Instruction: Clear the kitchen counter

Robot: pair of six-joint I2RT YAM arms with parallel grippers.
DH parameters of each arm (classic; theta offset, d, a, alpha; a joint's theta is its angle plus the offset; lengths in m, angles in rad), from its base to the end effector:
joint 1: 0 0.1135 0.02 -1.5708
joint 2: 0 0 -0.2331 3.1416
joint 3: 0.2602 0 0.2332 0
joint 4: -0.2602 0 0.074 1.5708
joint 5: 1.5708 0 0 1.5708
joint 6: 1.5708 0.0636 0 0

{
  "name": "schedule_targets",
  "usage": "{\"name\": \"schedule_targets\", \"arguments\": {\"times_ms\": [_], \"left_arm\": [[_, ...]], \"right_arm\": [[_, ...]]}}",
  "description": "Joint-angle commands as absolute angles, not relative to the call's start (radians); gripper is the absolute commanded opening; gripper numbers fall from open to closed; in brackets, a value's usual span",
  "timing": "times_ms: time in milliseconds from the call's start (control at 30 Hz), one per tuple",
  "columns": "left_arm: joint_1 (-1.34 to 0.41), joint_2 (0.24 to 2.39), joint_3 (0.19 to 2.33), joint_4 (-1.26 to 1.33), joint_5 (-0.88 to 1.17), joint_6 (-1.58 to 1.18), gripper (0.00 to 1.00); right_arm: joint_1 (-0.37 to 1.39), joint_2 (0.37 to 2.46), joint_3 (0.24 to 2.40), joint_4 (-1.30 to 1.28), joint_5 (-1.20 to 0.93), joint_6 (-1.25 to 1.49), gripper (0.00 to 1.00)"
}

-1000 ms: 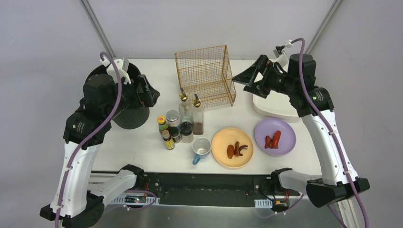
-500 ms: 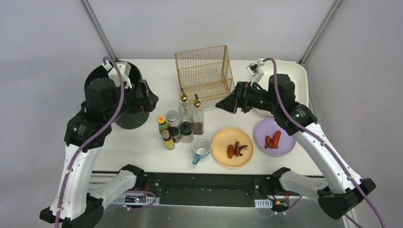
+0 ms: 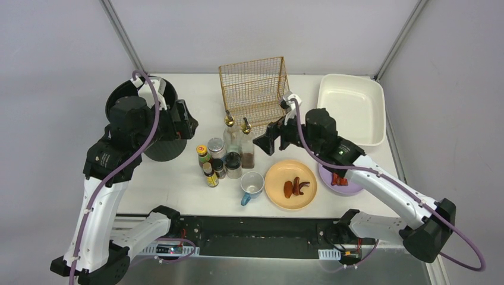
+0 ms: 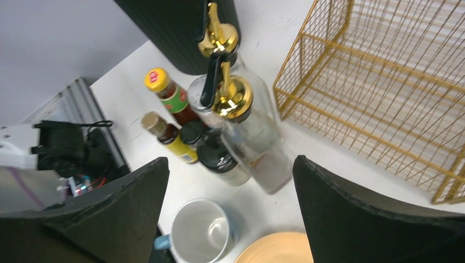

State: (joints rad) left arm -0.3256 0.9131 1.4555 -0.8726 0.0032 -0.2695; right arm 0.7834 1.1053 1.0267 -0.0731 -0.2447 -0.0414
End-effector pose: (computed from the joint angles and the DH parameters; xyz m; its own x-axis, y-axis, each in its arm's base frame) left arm 0.1607 -0.0545 0.4211 -0.3820 -0.1520 -0.9116 0.2293 0.9399 -0.2529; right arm 0.1867 0.2077 0.3434 -0.0716 -0.1280 -0.9892 -0.8580 0.5136 -0.0043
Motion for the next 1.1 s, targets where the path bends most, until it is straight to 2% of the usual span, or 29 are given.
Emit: {"name": "schedule_targets", "arguments": {"times_ms": [0,633,900,1067], "left_arm": [[-0.319,0.879,1.447,-0.862,-0.002,-0.254,1.0],[-0.319,0.845,1.433,-0.878,0.011,-0.256,1.0],[-0.319,0.853,1.445,-0.878,0.01,-0.239,1.0],[-0.319,0.85,1.441,-0.878,0.008,-0.234,0.99]], "right_arm": [[0.804,1.153,1.016,0.118,-0.146,-0.143,0.87],[0.888,1.303,0.947,0.396,-0.061,-0.227,0.86],[0.895,1.366,0.955,0.445,-0.054,-0.211,0.76],[0.905,1.383,0.956,0.446,-0.049,-0.206,0.64]]}}
